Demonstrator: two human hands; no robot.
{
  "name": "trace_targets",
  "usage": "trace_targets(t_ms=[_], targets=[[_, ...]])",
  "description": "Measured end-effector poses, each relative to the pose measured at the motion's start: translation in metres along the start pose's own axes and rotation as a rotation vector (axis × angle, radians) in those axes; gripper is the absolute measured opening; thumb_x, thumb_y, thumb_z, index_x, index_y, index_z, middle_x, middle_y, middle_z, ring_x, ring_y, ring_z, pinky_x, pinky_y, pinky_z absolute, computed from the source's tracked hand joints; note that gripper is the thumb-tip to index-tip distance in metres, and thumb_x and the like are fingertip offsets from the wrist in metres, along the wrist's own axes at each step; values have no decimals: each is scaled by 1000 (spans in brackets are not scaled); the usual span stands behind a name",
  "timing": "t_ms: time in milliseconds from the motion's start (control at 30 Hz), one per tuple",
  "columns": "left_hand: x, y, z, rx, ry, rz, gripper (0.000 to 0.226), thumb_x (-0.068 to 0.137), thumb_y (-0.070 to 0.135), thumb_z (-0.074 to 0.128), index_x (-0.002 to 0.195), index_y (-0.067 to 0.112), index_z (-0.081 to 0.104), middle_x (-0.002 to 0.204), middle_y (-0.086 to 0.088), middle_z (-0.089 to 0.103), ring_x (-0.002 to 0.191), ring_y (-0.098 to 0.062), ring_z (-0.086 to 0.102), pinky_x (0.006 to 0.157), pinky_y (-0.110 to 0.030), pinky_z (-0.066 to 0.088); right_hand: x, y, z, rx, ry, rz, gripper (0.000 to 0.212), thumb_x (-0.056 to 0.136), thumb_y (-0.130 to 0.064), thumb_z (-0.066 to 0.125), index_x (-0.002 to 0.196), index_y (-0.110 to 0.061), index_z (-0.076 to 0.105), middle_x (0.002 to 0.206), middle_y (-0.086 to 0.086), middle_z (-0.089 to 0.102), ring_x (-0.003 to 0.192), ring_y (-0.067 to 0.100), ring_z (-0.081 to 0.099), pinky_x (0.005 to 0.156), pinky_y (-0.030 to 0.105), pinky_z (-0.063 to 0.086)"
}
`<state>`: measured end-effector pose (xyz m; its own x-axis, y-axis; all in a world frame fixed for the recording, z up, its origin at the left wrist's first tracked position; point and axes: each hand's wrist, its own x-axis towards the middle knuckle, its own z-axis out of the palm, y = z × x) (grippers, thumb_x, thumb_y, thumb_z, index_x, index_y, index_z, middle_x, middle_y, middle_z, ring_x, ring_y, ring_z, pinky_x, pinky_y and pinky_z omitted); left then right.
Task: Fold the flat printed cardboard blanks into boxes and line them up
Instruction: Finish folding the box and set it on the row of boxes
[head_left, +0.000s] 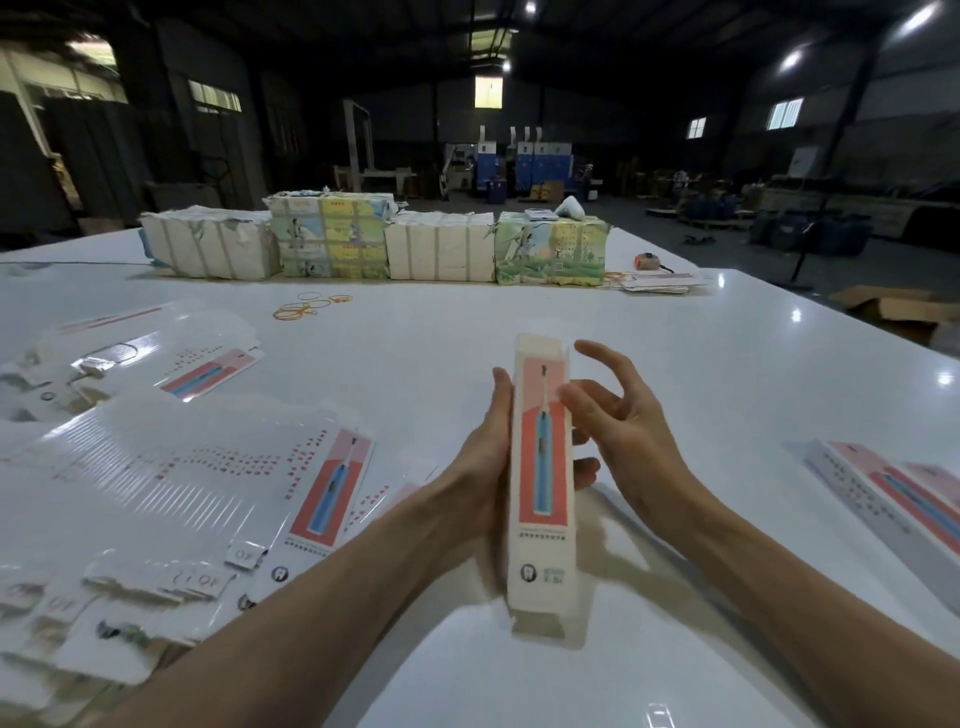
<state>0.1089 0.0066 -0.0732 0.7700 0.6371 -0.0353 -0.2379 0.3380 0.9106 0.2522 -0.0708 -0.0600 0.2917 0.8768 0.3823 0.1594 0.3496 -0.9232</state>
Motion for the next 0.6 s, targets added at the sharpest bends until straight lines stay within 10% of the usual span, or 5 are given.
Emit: trace_targets(t_ms=[200,400,500,600], targets=[[4,0,4,215,152,293,37,104,61,43,141,58,44,122,-3,73,99,-36,78,84,-55,64,2,2,-6,-44,29,-10,48,93,-44,72,137,-37,56,109,0,80,103,22,76,88,40,61],[2,-6,12,382,60,287,97,83,32,88,144,67,22,135,4,56,105,-24,76,79,-40,66,4,0,-10,-41,-2,-2,43,95,-44,71,137,-44,61,112,-5,77,109,18,75,84,35,64],[2,-9,8,379,78,303,92,79,19,86,130,68,26,121,6,59,96,-3,74,64,-24,62,4,0,-10,-92,-34,4,38,97,-45,70,133,-37,63,108,-1,75,107,24,74,83,38,65],[2,-8,7,423,117,255,91,83,12,85,142,53,28,123,-2,61,97,-20,77,71,-33,65,6,2,-13,-139,-76,29,32,100,-41,69,128,-26,64,106,5,74,104,30,72,93,46,62]])
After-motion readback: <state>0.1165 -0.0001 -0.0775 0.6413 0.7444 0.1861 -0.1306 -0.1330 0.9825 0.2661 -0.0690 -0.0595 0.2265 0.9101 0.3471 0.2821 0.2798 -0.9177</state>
